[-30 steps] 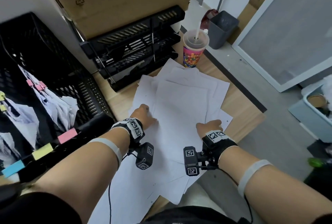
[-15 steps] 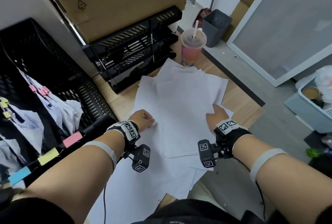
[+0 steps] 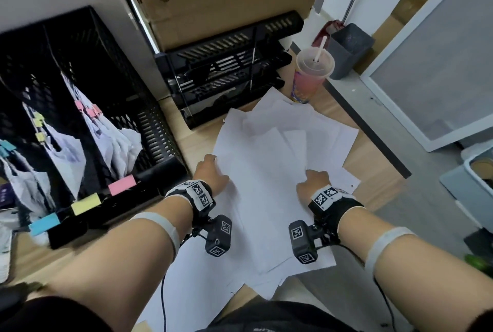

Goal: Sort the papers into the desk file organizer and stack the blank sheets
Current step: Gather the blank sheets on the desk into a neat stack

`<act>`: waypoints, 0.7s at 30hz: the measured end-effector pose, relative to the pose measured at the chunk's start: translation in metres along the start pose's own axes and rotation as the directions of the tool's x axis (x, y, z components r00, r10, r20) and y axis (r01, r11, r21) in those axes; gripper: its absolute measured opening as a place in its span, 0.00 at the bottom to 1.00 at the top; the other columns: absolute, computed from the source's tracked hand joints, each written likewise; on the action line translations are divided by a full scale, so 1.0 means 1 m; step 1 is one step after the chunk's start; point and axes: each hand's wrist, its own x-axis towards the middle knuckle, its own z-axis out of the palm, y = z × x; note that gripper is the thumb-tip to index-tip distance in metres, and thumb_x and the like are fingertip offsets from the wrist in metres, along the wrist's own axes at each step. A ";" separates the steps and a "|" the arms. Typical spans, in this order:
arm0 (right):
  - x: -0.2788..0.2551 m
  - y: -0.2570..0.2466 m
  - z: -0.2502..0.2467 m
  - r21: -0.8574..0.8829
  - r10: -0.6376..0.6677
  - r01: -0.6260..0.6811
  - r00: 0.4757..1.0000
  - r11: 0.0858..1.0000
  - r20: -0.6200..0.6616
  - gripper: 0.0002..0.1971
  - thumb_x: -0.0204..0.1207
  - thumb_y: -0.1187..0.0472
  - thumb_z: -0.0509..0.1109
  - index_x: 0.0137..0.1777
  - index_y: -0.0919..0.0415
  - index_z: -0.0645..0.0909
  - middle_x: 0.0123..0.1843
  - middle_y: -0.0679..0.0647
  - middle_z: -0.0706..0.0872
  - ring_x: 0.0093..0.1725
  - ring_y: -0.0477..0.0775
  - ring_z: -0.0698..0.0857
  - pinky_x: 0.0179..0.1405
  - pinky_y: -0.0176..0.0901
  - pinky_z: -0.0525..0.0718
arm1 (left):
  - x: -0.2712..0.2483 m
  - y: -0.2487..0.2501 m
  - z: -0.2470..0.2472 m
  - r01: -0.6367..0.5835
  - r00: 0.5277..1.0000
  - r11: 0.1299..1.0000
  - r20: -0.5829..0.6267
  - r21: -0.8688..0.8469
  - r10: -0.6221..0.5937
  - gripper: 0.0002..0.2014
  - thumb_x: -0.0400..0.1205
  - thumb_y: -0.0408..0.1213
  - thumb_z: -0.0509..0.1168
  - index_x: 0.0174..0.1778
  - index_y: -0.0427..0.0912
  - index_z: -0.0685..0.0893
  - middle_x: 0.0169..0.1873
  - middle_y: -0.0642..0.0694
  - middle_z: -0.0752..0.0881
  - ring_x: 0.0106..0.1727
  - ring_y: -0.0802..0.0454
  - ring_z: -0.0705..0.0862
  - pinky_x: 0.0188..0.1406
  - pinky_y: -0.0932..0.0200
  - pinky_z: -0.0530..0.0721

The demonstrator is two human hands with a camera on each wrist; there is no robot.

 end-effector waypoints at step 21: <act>0.014 0.005 -0.010 0.257 -0.078 0.098 0.993 0.961 -0.086 0.30 0.76 0.67 0.62 0.76 0.58 0.56 0.59 0.61 0.80 0.45 0.59 0.80 0.41 0.42 0.76 | -0.014 0.011 0.015 0.070 0.988 0.987 0.147 -0.147 -0.048 0.13 0.76 0.41 0.76 0.50 0.43 0.82 0.48 0.43 0.91 0.48 0.43 0.92 0.54 0.45 0.91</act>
